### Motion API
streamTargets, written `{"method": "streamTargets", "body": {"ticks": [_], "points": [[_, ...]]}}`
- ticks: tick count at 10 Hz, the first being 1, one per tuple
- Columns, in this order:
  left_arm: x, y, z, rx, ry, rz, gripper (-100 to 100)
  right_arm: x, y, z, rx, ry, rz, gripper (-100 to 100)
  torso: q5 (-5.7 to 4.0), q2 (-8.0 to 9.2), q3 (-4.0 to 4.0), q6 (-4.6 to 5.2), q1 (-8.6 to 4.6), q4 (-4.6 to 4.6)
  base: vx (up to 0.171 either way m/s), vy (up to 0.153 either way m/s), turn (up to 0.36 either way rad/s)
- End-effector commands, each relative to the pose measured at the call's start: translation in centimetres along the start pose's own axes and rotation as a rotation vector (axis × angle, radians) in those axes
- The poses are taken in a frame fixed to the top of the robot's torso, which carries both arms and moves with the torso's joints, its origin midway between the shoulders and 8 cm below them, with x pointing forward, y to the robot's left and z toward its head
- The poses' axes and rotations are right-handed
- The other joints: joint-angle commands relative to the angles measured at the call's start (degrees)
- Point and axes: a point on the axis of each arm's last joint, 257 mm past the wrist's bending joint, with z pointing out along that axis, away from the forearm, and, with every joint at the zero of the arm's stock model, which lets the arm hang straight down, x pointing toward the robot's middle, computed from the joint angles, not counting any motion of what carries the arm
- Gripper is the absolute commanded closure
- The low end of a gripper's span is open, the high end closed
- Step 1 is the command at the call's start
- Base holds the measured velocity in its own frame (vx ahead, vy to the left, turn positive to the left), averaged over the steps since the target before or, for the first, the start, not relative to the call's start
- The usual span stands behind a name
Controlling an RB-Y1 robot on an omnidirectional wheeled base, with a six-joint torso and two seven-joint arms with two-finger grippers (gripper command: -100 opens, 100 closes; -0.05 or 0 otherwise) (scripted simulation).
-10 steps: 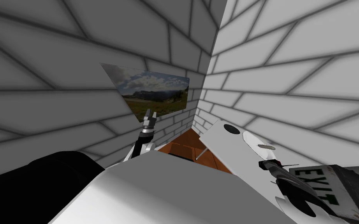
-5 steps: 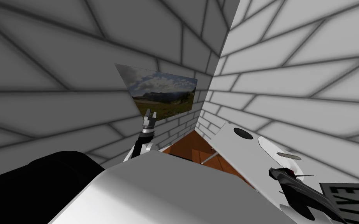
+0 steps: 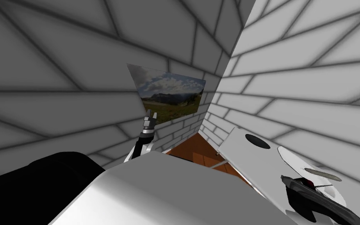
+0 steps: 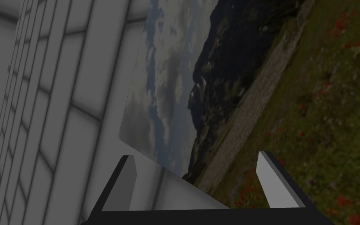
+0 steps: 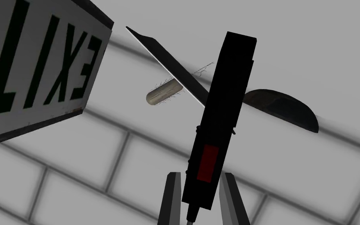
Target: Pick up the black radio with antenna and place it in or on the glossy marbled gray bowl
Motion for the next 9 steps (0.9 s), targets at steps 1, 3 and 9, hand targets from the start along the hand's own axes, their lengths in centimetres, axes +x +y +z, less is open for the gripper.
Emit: {"method": "streamTargets", "body": {"ticks": [1,3,9], "points": [[0.0,0.0,0.0,0.000,0.000,0.000,0,-1.7,-1.4,0.5,0.034,-0.022,-0.007,100,0.00,0.00,0.00,0.00,0.00,0.00,0.129,0.010,0.246],[0.0,0.0,0.0,0.000,0.000,0.000,0,-3.9,-2.5,1.5,0.056,-0.057,0.032,100,-0.04,-0.23,-0.13,-0.03,-0.44,-0.04,0.133,-0.102,0.235],[0.0,0.0,0.0,0.000,0.000,0.001,0,-9.3,-4.9,3.9,0.079,-0.147,0.183,100,-0.21,-0.22,-0.11,-0.12,-1.46,0.01,0.067,-0.193,0.182]]}}
